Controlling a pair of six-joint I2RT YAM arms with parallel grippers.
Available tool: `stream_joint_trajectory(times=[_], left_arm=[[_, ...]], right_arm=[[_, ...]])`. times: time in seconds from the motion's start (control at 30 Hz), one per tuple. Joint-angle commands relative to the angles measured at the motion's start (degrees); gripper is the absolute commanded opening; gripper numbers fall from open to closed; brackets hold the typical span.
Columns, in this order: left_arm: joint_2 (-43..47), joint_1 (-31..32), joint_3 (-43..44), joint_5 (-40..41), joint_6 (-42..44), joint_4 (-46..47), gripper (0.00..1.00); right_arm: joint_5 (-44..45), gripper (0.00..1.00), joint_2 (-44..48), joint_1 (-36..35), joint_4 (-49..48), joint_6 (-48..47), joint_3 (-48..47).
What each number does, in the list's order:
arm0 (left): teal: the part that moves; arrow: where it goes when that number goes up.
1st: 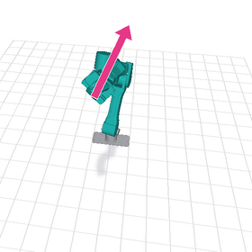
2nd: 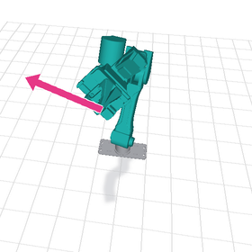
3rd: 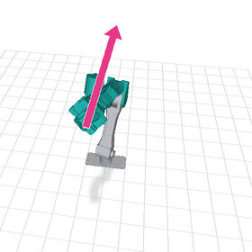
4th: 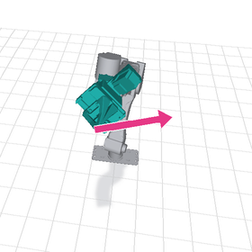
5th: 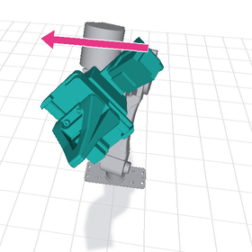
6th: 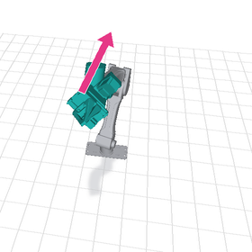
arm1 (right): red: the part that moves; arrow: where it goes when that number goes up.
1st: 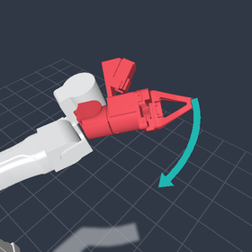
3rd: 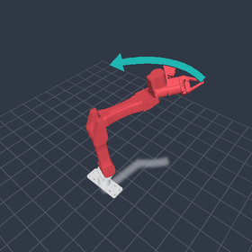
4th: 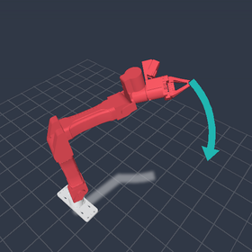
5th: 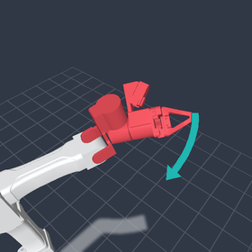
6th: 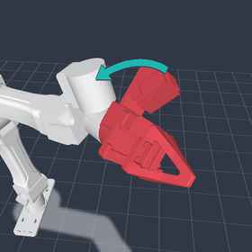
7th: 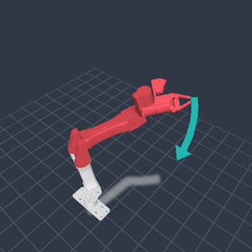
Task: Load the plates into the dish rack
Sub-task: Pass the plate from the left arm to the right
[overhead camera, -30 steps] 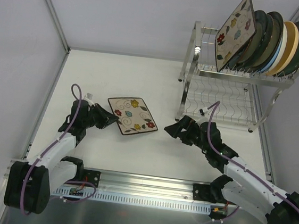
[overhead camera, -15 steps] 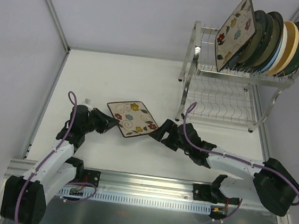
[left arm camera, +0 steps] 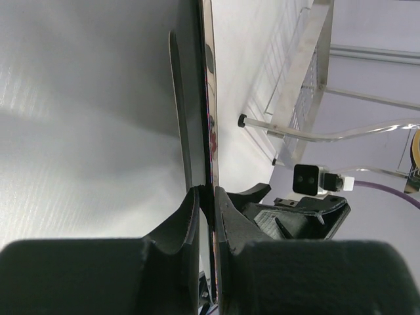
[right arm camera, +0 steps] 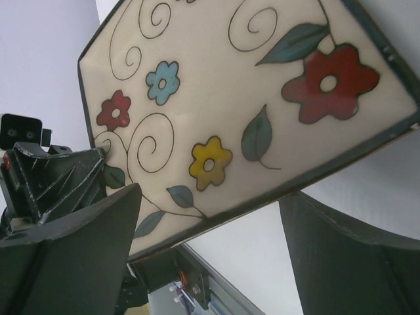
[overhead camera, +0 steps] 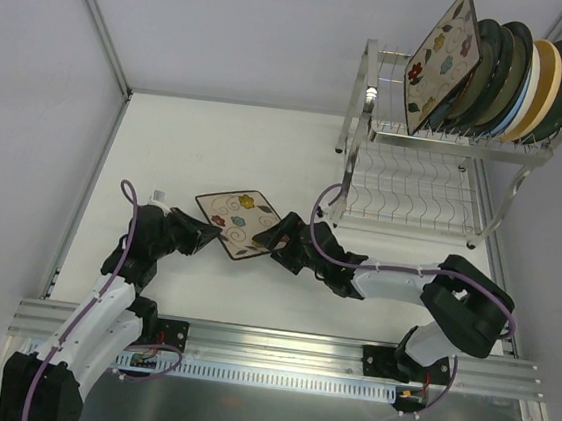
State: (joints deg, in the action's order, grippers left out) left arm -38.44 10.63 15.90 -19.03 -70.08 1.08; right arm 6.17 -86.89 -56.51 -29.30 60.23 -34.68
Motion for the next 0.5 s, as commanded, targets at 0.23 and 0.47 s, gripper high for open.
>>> stream_joint_trajectory(times=[0.23,0.47], left_arm=[[4.68,2.64,0.80,0.13,-4.27,9.29,0.00],[6.00,5.01,-1.48,1.01,-6.99,9.11,0.00]], right_arm=[[1.74,0.81,-7.41,-1.50,-7.70,8.41,-5.40],[3.58,0.72,-9.35,-1.50,-7.00,10.61,-6.90]])
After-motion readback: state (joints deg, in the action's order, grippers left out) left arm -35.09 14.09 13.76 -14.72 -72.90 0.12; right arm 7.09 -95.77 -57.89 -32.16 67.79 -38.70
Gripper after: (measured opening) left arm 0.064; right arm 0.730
